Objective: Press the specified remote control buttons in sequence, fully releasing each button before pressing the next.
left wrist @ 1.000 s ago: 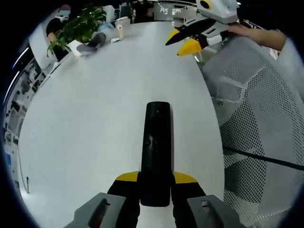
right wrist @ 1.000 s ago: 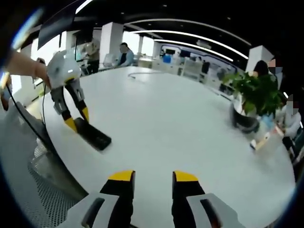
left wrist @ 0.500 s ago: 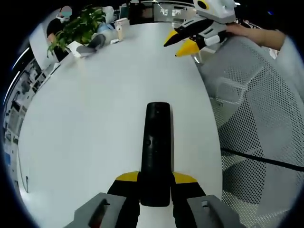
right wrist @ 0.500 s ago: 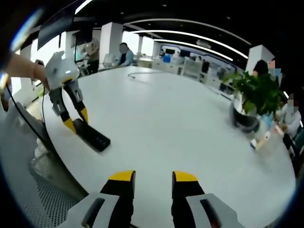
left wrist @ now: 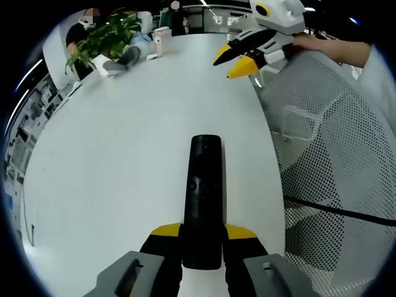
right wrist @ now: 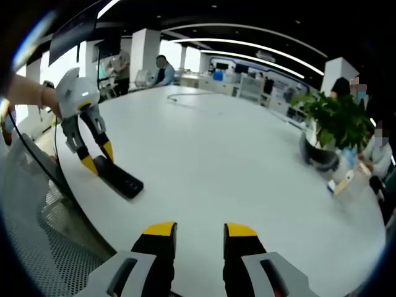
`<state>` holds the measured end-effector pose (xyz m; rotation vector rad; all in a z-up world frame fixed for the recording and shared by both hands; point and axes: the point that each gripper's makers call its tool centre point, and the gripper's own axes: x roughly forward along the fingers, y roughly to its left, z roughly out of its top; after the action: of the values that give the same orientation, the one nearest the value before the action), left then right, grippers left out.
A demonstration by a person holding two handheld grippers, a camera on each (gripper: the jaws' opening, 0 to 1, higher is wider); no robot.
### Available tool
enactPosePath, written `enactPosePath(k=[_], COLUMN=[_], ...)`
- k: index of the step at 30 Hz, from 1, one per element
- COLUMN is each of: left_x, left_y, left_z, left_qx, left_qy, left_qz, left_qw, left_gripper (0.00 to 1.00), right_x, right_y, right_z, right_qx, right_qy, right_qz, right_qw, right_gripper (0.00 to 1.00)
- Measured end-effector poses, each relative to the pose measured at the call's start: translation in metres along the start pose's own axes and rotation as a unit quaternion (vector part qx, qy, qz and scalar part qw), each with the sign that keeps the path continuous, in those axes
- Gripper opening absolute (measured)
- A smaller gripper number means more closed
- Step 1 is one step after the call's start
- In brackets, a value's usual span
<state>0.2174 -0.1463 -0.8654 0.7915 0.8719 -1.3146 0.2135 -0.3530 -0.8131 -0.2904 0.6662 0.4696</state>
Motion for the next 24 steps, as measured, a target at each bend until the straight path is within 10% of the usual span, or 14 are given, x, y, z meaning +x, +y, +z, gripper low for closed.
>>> enactPosePath(k=[24], left_x=[0.0], left_y=[-0.017], left_z=[0.001], left_qx=[-0.002], left_qy=[-0.014], left_qz=[0.002], left_qw=[0.9999], left_gripper=[0.23], right_x=[0.003], right_y=[0.006], right_z=[-0.005], right_qx=[0.0], right_qy=[0.016], right_qz=[0.018], right_qw=[0.9997], right_gripper=[0.26])
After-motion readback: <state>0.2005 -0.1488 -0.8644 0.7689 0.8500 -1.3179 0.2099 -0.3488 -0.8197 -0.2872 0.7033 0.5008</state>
